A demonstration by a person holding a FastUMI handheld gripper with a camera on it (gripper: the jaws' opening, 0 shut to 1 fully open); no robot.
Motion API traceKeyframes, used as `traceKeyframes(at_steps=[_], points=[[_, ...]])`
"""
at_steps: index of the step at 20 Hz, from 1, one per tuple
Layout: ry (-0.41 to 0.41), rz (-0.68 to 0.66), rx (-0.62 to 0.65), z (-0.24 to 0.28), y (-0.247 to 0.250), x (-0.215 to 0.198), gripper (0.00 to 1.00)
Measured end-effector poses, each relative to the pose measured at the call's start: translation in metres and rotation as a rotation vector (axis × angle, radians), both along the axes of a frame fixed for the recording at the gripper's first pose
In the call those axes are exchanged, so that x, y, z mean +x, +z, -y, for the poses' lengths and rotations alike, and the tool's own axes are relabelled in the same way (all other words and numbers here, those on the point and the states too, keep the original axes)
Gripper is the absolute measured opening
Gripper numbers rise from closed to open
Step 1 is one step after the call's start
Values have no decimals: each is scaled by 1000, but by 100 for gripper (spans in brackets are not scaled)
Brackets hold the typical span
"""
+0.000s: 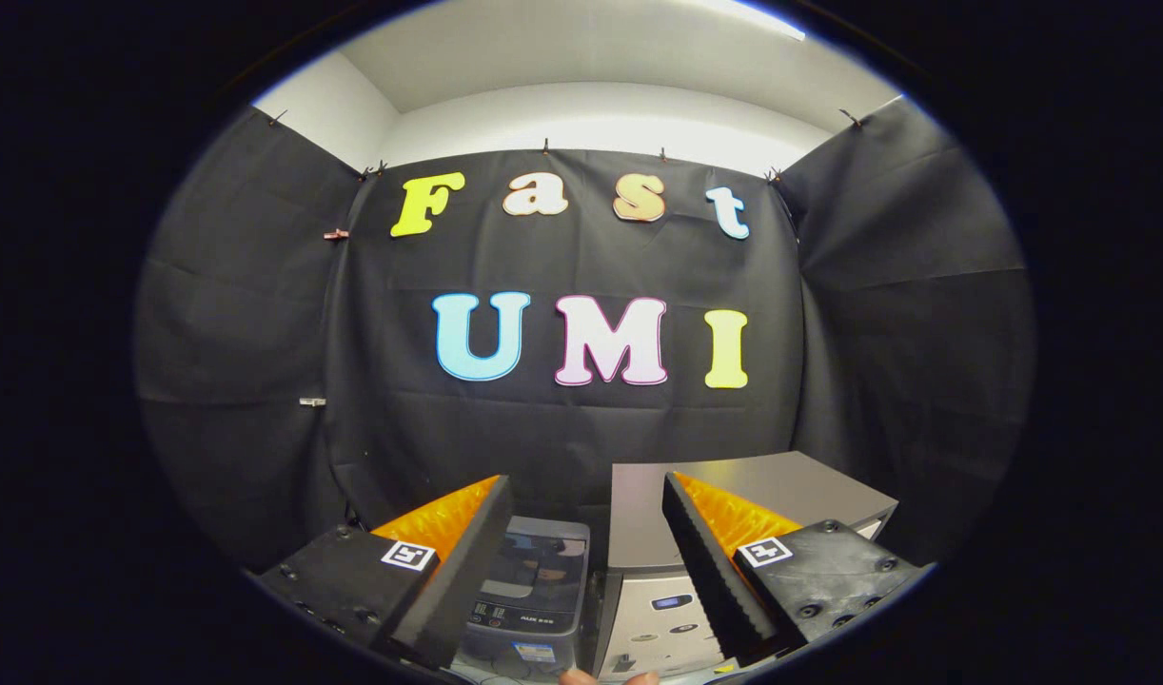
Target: Put the clothes into the washing machine and then close the washing machine lid.
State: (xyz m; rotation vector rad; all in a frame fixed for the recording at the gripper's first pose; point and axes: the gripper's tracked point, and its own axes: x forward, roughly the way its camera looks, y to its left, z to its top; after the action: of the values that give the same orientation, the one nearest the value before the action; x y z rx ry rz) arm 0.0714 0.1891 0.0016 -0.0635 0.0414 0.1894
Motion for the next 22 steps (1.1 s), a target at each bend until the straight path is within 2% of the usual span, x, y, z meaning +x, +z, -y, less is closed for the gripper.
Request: traceKeyframes(at_steps=[22], points=[[-17,13,-12,2,9,0,99]])
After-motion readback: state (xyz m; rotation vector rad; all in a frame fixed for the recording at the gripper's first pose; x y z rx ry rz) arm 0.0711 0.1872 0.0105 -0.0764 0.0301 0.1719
